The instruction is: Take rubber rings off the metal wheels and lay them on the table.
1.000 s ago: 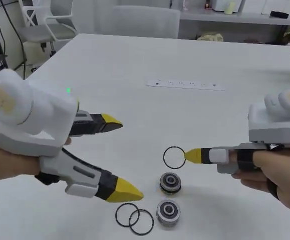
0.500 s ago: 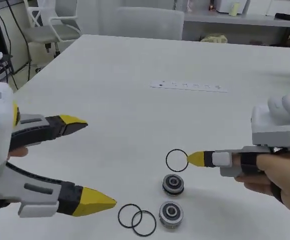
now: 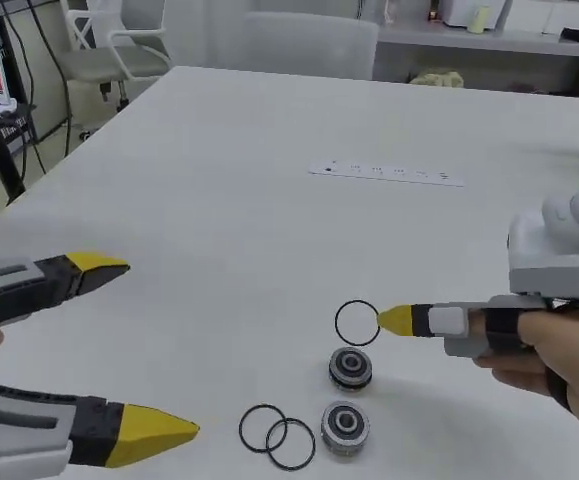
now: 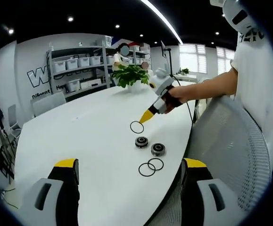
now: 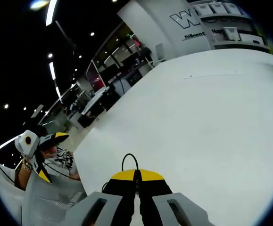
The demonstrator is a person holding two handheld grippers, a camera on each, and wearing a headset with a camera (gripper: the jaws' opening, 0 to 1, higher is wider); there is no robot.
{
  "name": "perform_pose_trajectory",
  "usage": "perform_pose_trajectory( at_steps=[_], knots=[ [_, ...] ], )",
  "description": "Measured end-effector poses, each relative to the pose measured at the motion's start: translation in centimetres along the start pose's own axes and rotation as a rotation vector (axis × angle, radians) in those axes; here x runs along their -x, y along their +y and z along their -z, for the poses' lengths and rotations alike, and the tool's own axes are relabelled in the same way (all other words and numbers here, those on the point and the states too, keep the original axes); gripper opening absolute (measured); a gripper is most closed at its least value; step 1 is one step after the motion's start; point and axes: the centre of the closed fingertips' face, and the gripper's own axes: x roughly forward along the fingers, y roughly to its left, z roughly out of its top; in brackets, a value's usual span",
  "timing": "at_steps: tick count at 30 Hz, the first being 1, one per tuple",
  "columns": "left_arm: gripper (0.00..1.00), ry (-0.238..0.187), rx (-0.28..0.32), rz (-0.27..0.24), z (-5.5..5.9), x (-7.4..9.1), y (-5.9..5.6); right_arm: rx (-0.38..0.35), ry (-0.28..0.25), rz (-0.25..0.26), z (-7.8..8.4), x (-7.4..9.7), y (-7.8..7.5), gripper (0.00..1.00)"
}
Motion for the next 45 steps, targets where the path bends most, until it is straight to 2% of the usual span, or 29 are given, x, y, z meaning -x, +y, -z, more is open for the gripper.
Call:
perform_pose_trajectory(
  at_steps=[2,6,19,26,27,29,32,45],
  knots=[
    [0.88,0.03,0.005,0.0,0.9,-0.3,-0.2,-0.006,-0.007,-0.005,-0.2,0.1,0.1,0.0],
    [0.88,0.043,0.015,0.009,1.6,-0.7,-0.6,-0.003,-0.013,-0.012,-0.4,0.2,0.5,0.0],
    [0.88,0.046,0.04,0.026,2.2,-1.0,-1.5,0.071,-0.002,-0.054,-0.6,0.0,3.1,0.0],
    [0.87,0.073,0.04,0.038,2.7,-1.3,-2.0,0.102,0.001,-0.098,-0.7,-0.2,4.9,0.0],
    [0.87,0.091,0.029,0.046,3.0,-1.4,-2.1,0.106,-0.001,-0.104,-0.7,-0.2,5.2,0.0],
    [0.86,0.094,0.02,0.05,3.0,-1.4,-2.3,0.11,-0.004,-0.113,-0.8,-0.3,5.6,0.0],
    [0.86,0.078,0.037,0.058,2.8,-1.5,-2.4,0.12,0.001,-0.127,-0.7,-0.5,6.2,0.0],
    [0.85,0.089,0.051,0.046,3.3,-1.6,-2.1,0.186,0.055,-0.16,0.7,-1.7,8.2,0.0]
  ],
)
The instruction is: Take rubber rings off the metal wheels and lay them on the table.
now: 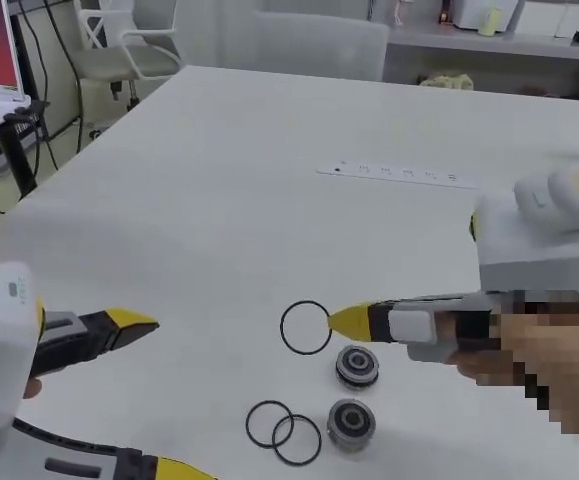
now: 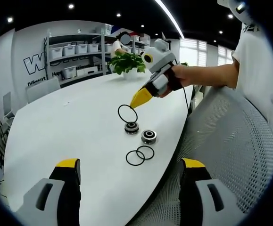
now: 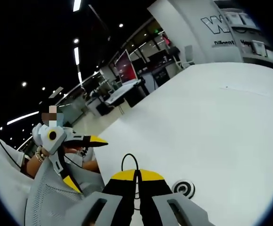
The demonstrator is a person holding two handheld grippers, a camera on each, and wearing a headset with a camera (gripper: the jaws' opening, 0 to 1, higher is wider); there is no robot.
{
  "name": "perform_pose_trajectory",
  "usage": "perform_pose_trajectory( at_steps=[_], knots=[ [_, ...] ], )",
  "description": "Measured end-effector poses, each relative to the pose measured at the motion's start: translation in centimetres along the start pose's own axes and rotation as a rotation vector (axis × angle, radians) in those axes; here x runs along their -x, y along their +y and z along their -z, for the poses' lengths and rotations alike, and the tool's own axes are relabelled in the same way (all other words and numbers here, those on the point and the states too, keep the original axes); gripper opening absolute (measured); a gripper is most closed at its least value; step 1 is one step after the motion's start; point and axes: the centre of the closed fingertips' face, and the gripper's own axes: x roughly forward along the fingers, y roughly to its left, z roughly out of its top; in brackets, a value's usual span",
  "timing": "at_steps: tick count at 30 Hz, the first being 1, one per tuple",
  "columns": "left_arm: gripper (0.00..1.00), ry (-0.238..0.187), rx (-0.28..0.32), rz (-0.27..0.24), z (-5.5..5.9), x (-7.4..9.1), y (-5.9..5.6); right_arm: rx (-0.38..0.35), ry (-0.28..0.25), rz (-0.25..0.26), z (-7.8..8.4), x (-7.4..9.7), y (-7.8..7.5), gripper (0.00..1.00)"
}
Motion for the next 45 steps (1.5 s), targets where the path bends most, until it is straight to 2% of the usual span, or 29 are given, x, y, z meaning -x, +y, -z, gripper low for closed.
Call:
perform_pose_trajectory(
  at_steps=[4,18,26,35,45],
  knots=[
    [0.84,-0.006,0.024,0.019,0.0,-0.1,-0.3,0.021,0.021,-0.012,0.5,-0.6,0.5,0.0],
    [0.83,0.03,0.006,0.034,0.6,-0.3,-0.7,0.096,0.139,-0.037,3.6,-2.9,1.3,0.0],
    [0.8,0.022,0.005,0.026,0.4,-0.2,-0.5,0.128,0.209,-0.052,5.6,-3.8,1.7,0.0],
    [0.8,0.027,0.003,0.029,0.5,-0.2,-0.5,0.13,0.226,-0.062,6.2,-4.3,2.0,0.0],
    [0.8,0.027,0.003,0.022,0.5,-0.2,-0.4,0.111,0.212,-0.057,6.0,-4.8,2.0,0.0]
  ],
)
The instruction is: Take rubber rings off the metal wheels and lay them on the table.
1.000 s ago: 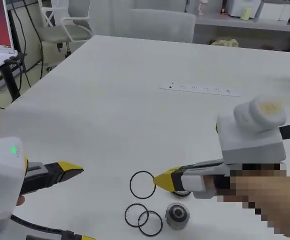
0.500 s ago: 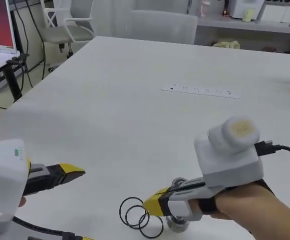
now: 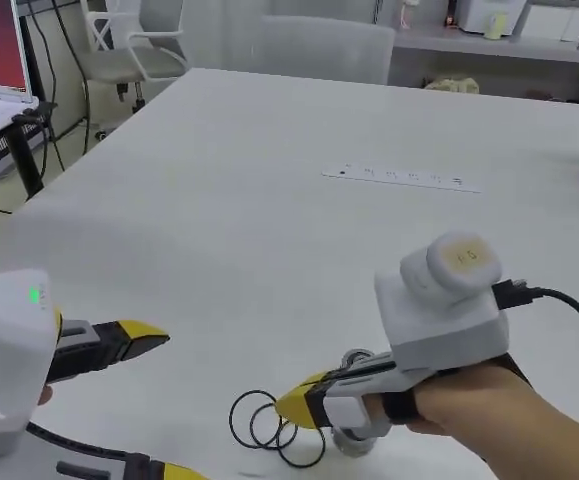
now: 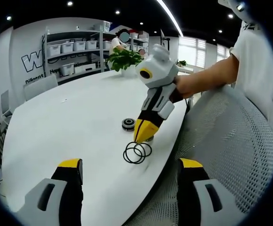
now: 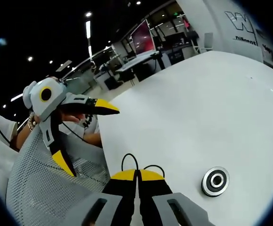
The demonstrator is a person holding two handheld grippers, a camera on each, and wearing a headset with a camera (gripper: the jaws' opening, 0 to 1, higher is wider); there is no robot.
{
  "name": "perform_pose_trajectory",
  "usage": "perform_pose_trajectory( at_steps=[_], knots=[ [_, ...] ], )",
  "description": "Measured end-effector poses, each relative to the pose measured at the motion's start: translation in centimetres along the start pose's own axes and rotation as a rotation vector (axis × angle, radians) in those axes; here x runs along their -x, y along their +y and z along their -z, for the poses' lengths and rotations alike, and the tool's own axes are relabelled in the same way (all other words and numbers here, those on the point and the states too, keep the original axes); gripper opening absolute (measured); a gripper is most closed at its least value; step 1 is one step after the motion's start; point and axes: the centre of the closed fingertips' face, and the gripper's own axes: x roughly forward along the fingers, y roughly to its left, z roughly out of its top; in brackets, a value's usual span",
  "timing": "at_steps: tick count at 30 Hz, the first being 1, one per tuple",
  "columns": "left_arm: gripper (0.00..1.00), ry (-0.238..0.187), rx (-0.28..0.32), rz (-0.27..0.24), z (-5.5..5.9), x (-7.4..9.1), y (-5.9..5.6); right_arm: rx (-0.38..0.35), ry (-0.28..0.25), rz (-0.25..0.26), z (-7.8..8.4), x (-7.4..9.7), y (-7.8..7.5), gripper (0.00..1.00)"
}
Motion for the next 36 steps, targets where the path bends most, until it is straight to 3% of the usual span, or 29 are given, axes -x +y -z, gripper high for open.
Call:
perform_pose_trajectory(
  at_steps=[11,15,22,36],
  knots=[
    [0.8,0.001,-0.008,0.001,-0.1,0.0,-0.1,-0.026,0.008,0.03,0.4,-1.0,-0.8,0.0],
    [0.81,-0.049,0.013,0.0,-0.9,0.3,0.0,-0.051,0.019,0.032,0.7,-1.3,-1.1,0.0],
    [0.83,-0.049,0.003,0.017,-1.0,0.2,-0.2,-0.047,0.048,0.047,1.2,-1.8,-1.6,0.0],
    [0.83,-0.061,-0.006,0.0,-1.1,0.6,0.9,-0.054,0.056,0.068,1.0,-2.5,-2.6,0.0]
  ],
)
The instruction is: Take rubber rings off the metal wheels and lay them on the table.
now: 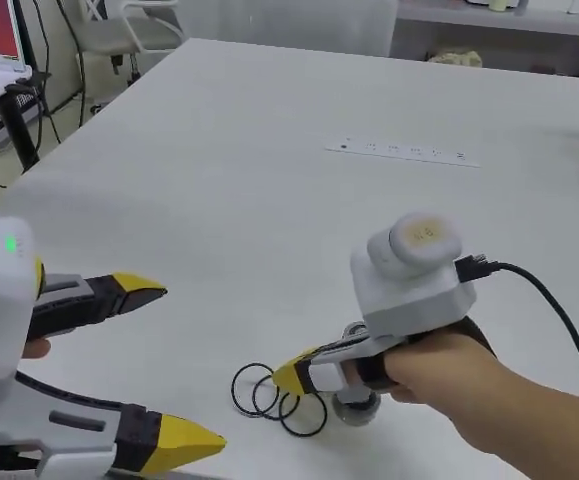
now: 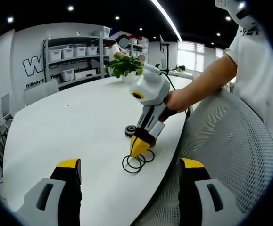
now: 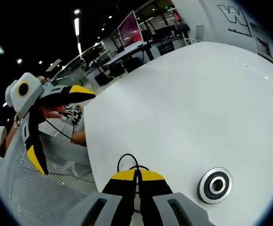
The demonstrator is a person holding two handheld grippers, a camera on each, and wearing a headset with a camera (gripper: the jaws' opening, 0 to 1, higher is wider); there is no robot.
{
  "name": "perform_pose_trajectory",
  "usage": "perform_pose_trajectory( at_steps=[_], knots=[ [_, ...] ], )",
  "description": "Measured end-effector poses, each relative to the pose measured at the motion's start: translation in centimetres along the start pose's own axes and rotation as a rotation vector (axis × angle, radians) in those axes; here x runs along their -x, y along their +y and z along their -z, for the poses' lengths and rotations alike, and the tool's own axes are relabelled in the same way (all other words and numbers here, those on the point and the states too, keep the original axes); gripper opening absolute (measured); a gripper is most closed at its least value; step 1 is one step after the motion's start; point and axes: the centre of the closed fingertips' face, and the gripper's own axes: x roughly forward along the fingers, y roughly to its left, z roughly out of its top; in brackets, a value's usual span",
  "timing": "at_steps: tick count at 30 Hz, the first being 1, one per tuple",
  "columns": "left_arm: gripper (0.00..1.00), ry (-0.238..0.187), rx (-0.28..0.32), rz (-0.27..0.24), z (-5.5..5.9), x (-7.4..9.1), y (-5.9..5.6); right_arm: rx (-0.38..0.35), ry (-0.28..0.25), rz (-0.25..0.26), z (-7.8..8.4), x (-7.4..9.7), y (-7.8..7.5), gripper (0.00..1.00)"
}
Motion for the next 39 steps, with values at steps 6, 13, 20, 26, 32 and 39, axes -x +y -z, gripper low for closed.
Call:
perform_pose_trajectory(
  at_steps=[6,13,20,26,32,39],
  knots=[
    [0.83,-0.005,-0.003,-0.006,-0.1,0.2,0.3,0.012,0.016,0.0,0.3,-0.4,0.0,0.0],
    [0.83,-0.016,-0.005,-0.002,-0.4,0.1,0.5,0.035,0.022,0.014,0.3,-0.3,-0.2,0.0],
    [0.83,-0.011,-0.004,0.007,-0.3,-0.3,0.3,0.042,0.016,0.015,0.1,-0.2,-0.4,0.0],
    [0.83,-0.01,-0.003,0.014,-0.2,-0.5,0.2,0.044,0.01,0.017,-0.1,0.3,-0.6,0.0],
    [0.83,-0.007,-0.004,0.021,-0.2,-0.6,0.2,0.073,0.006,0.014,-0.4,1.0,-0.4,0.01],
    [0.84,0.003,-0.004,0.025,0.0,-0.6,0.4,0.118,-0.002,0.017,-0.6,2.2,-0.3,0.03]
  ],
)
